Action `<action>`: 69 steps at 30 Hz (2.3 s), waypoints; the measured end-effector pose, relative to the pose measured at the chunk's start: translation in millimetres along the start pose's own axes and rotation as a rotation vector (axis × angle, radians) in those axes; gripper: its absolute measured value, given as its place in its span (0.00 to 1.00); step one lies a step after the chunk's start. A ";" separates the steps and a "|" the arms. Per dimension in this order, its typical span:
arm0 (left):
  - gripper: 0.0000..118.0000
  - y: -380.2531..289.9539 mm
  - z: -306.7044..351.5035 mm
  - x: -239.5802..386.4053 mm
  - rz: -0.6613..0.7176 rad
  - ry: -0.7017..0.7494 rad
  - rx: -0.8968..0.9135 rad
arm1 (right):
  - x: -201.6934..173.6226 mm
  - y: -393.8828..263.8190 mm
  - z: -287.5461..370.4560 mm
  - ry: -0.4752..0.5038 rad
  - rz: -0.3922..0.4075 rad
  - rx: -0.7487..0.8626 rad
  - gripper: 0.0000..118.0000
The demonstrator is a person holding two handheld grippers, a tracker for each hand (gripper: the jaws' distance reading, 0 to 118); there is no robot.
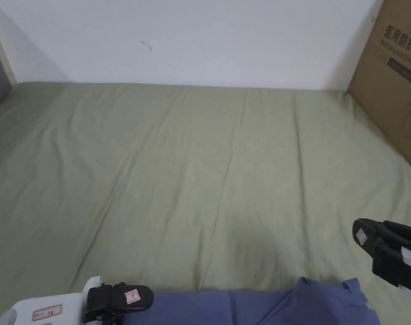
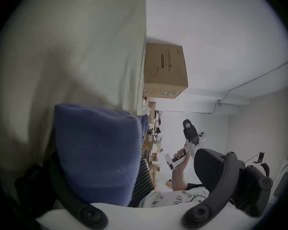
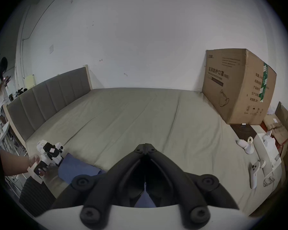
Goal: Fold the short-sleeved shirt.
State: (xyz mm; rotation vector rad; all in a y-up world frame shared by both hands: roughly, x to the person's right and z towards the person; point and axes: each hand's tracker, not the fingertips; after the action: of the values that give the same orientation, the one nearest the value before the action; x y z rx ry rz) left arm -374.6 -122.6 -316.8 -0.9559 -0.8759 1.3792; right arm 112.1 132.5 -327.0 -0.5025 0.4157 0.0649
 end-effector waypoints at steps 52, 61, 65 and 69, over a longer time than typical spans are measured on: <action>0.01 -62.0 -190.2 178.0 -0.707 0.937 -0.055 | 64.6 -20.4 28.8 0.031 -0.197 0.016 0.00; 0.01 -65.4 -265.6 109.4 -0.631 0.945 -0.254 | 64.5 -20.9 28.2 0.025 -0.182 0.000 0.00; 0.01 -62.6 -269.2 96.2 -0.497 0.800 -0.218 | 63.6 -23.1 28.0 0.019 -0.172 -0.017 0.00; 0.01 -57.2 -251.9 102.4 -0.375 0.692 -0.173 | 59.1 -21.0 26.6 0.045 -0.201 -0.016 0.00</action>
State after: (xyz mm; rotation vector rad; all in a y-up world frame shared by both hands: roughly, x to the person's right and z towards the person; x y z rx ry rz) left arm -118.1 -27.2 -365.0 -1.2223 -0.6002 0.5874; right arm 179.4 124.5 -320.0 -0.5600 0.4074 -0.1369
